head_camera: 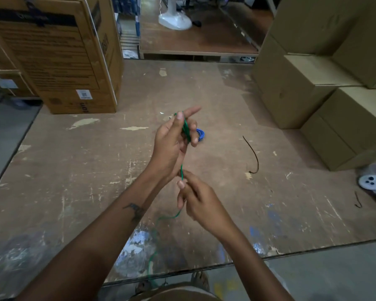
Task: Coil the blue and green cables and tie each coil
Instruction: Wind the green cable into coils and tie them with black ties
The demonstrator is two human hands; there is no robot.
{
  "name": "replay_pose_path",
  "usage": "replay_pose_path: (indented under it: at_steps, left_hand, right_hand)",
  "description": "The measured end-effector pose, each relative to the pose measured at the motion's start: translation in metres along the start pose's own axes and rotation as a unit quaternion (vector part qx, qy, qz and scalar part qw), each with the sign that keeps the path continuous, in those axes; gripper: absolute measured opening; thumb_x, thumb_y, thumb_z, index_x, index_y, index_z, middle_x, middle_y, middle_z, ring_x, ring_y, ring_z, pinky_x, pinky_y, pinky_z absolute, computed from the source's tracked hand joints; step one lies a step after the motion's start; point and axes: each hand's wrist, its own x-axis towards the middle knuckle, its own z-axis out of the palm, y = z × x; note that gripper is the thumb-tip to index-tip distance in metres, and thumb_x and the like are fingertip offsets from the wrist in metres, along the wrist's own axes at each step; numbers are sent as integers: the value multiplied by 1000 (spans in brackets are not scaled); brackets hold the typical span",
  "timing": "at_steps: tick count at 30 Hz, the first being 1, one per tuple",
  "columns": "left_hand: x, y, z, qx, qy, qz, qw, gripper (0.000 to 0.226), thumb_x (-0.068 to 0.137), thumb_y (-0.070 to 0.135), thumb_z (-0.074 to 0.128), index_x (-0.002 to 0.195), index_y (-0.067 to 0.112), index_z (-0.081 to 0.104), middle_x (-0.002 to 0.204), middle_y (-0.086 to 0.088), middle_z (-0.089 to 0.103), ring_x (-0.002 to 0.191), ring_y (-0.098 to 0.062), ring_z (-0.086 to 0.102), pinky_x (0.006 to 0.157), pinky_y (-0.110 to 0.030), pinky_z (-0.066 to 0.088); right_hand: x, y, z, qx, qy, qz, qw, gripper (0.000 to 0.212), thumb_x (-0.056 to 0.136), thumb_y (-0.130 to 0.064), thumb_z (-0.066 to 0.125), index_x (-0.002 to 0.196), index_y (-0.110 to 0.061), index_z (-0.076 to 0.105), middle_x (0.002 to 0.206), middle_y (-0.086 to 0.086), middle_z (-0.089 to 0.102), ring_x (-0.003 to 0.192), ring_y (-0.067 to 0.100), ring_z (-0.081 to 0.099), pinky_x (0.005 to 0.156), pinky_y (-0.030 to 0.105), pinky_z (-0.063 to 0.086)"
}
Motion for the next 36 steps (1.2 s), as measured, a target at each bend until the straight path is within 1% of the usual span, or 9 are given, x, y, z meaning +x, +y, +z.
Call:
replay_pose_path:
  at_steps: [6,9,12,18,22,25,30,33,36]
  left_hand:
    - [3,-24,-8,240,11,41,970,39,116,25,33,139,4,56,115,-8,79,73,-21,70,77,-37,58]
    - [-16,-27,-9,365,-82,73,924,35,115,23,36,120,3,65,111,-2,79,70,-18,69,74,-36,57]
    - [-28,-22,-7,425,-155,107,886,31,115,19,40,98,30,64,100,6,76,76,-13,69,72,-35,52]
    - [-35,-20,-26,467,-171,83,864,39,114,33,36,110,28,74,68,7,45,64,-8,48,67,-36,48]
    - [-52,-19,-25,386,-211,25,898,44,112,36,34,91,38,74,66,0,43,62,-17,42,65,-37,37]
    - [-65,-12,-12,295,-214,6,931,47,111,30,36,84,39,73,65,-19,42,61,-31,40,61,-37,34]
    - [-62,5,10,196,-172,27,965,50,111,23,35,98,-17,62,61,12,31,54,-13,26,53,-26,27]
    - [-53,13,20,113,-151,26,982,49,112,22,31,107,-7,70,58,12,32,49,-11,29,47,-39,26]
    - [-42,15,25,-4,-89,-7,996,46,113,24,30,124,-2,67,59,8,32,48,-9,34,50,-31,26]
  right_hand:
    - [-38,-32,-20,12,39,-7,999,17,110,-39,52,112,-31,67,56,-13,47,51,5,42,55,28,36]
    - [-41,-51,-50,116,89,-12,989,18,106,-31,55,103,-29,73,55,-7,42,47,12,36,47,25,32]
    - [-41,-64,-76,121,89,-29,988,20,103,-28,58,97,-25,77,52,-1,46,43,16,40,50,30,41]
    - [-35,-71,-121,130,28,-16,991,23,98,-32,63,89,-17,77,51,-4,38,41,7,31,55,32,52]
    - [-5,-65,-133,97,126,-31,987,24,104,-30,62,91,-16,76,58,-7,44,52,3,36,52,16,30]
    - [29,-45,-117,37,202,-50,977,21,108,-16,60,97,-8,76,62,-4,55,55,-1,45,55,11,35]
    - [46,0,-61,55,158,-41,985,21,99,-31,61,88,-25,77,78,6,71,74,9,59,73,30,48]
    - [25,6,-23,20,137,-24,990,33,96,-44,48,76,-29,70,63,-5,65,58,0,51,59,23,41]
    - [-5,-6,0,-21,95,-27,995,34,108,-39,45,85,-24,64,63,-5,62,53,3,50,59,23,38]
